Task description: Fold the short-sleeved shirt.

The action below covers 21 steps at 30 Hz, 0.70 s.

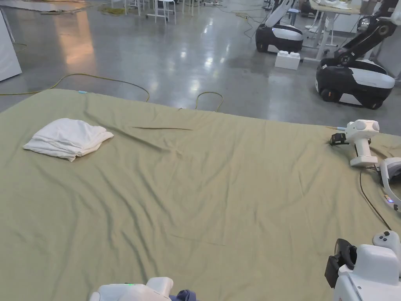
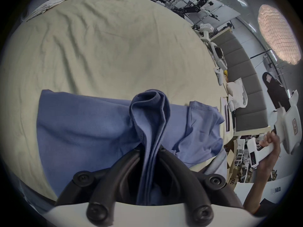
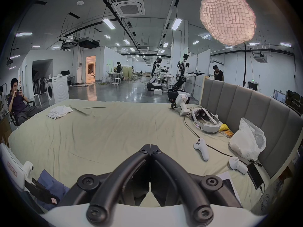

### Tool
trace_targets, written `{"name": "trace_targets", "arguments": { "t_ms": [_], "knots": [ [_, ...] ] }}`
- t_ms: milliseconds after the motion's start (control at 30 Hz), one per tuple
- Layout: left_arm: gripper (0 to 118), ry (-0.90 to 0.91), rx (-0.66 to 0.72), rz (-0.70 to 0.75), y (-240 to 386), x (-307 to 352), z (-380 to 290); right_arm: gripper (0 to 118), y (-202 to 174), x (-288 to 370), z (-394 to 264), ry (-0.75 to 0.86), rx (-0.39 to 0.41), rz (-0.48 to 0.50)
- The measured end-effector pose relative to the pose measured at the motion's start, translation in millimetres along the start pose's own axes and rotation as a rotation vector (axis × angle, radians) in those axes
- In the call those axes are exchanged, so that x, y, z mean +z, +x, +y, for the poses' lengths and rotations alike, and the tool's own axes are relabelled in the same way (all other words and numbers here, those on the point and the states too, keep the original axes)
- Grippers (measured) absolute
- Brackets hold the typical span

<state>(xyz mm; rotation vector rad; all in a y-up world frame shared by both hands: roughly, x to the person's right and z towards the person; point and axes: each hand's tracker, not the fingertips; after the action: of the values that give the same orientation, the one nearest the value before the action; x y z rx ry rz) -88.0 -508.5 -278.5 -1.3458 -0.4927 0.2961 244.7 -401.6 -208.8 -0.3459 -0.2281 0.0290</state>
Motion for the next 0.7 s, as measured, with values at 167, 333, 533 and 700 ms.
{"name": "trace_targets", "arguments": {
  "t_ms": [167,333,533,700],
  "knots": [
    [25,-0.014,0.033,-0.016,-4,-1,-5,0,3,2,-2,-0.003,0.001,-0.013],
    [52,0.049,0.016,-0.067,-3,30,-7,0,2,5,-4,-0.002,-0.001,-0.005],
    [32,0.154,0.06,-0.161,-22,62,3,0,1,7,-5,-0.004,-0.012,0.005],
    [15,0.122,0.01,0.004,-27,40,9,0,-2,7,-5,-0.006,-0.013,0.012]
  ]
}}
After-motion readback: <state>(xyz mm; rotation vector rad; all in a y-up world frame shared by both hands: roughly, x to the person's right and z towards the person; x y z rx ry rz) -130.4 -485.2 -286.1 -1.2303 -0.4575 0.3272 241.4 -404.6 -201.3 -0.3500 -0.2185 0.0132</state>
